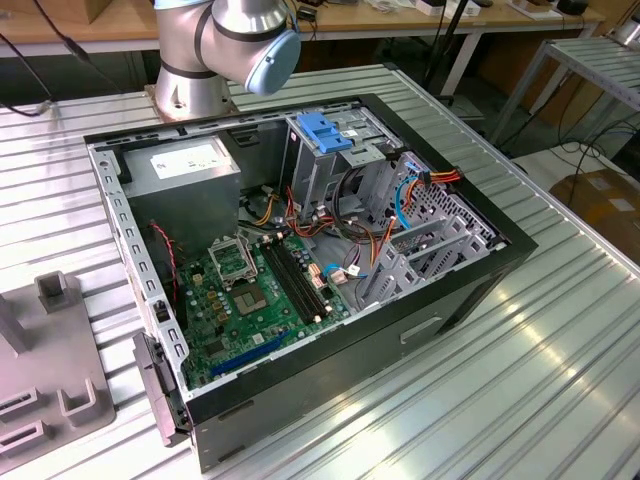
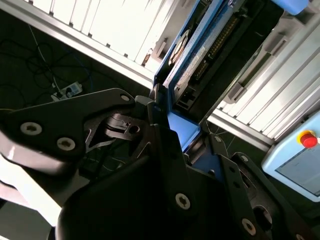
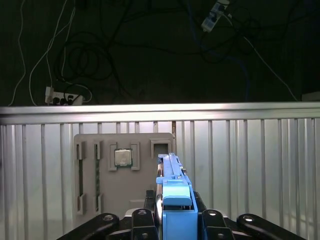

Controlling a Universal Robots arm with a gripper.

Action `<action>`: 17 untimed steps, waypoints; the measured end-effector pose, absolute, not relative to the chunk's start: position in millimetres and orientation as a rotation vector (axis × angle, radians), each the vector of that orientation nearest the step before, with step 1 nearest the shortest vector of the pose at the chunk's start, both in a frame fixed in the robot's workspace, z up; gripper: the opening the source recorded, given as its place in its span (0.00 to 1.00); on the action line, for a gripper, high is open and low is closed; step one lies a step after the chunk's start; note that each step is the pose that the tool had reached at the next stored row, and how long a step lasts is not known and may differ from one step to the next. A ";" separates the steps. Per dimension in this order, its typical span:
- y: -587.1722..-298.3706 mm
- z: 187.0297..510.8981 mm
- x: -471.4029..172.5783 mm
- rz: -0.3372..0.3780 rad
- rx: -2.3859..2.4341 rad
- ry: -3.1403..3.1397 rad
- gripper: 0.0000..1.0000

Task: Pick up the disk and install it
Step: 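Pick up the disk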

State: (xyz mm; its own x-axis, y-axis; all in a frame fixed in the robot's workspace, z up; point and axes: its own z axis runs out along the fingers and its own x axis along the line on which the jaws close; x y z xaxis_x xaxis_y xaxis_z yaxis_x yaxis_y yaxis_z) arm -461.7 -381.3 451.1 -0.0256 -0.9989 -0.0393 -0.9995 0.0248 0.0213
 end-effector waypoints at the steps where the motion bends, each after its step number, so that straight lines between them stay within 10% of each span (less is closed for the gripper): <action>1: -381.3 452.3 -461.7 0.067 -2.183 2.239 0.37; 17: -381.3 482.7 -461.7 0.066 -2.184 2.240 0.37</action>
State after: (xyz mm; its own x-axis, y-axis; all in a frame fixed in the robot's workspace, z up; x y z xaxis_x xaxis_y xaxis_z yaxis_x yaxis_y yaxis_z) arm -461.7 -381.3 482.7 -0.0256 -0.9989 -0.0384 -0.9995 0.0248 0.0212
